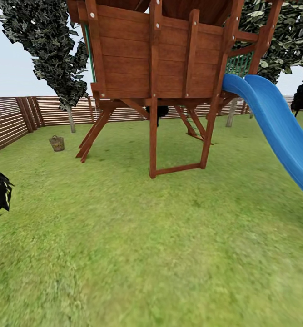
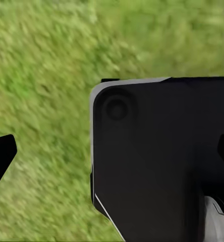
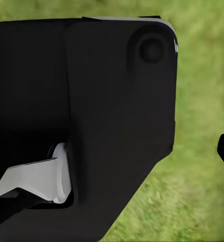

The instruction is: Take the three Easter eggs out of the wicker basket on the lawn in the garden, then place them on the lawn next to a single tree (choose any tree) so that all three eggs are next to the same tree and none are left in the basket.

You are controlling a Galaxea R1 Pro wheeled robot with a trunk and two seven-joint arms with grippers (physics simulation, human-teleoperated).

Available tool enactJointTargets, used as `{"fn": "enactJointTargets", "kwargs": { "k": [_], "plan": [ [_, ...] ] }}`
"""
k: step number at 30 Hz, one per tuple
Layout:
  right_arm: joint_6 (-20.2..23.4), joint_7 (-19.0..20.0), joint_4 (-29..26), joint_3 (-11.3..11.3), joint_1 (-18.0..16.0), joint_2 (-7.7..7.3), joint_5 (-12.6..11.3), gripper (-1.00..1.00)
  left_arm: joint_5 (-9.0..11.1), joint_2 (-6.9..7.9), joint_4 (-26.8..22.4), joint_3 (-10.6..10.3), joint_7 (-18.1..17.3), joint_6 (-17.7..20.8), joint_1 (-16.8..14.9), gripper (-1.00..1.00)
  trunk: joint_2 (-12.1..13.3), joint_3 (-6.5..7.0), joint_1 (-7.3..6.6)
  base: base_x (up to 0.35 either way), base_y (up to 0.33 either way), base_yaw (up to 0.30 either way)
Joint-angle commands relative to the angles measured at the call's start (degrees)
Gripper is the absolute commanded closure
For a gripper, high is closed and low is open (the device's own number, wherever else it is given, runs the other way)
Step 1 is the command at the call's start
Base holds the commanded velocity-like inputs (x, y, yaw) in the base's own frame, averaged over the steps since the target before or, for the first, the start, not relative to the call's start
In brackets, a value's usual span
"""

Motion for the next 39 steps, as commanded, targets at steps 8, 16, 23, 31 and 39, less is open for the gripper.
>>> {"fn": "enactJointTargets", "kwargs": {
  "k": [8,16,23,31,39],
  "plan": [
    [-0.1,-0.02,-0.05,-0.05,0.01,0.02,-0.02,-1.0,-0.06,0.0,0.0,-0.03,0.08,-0.17,-0.01,-1.0,-0.1,-0.1,0.06,0.303,-0.176,0.103],
    [-0.1,-0.02,-0.05,0.04,0.01,0.02,0.01,-1.0,-0.06,0.0,0.0,-0.03,0.07,-0.17,-0.03,-1.0,-0.1,-0.1,0.06,0.303,-0.176,0.112],
    [-0.1,-0.02,-0.05,0.04,0.01,0.02,-0.02,-1.0,-0.06,0.0,0.0,-0.03,0.06,-0.17,-0.01,-1.0,-0.1,-0.1,0.06,0.303,-0.176,0.043],
    [-0.1,-0.02,-0.05,0.04,0.02,0.02,0.0,-1.0,-0.06,0.0,0.0,-0.03,0.09,-0.17,0.01,-1.0,-0.1,-0.1,0.06,0.304,-0.16,0.203],
    [-0.1,-0.02,-0.05,0.04,0.01,0.02,0.03,-1.0,-0.06,0.0,0.0,-0.03,0.06,-0.19,-0.02,-1.0,-0.1,-0.1,0.06,0.311,-0.102,0.209]
  ]
}}
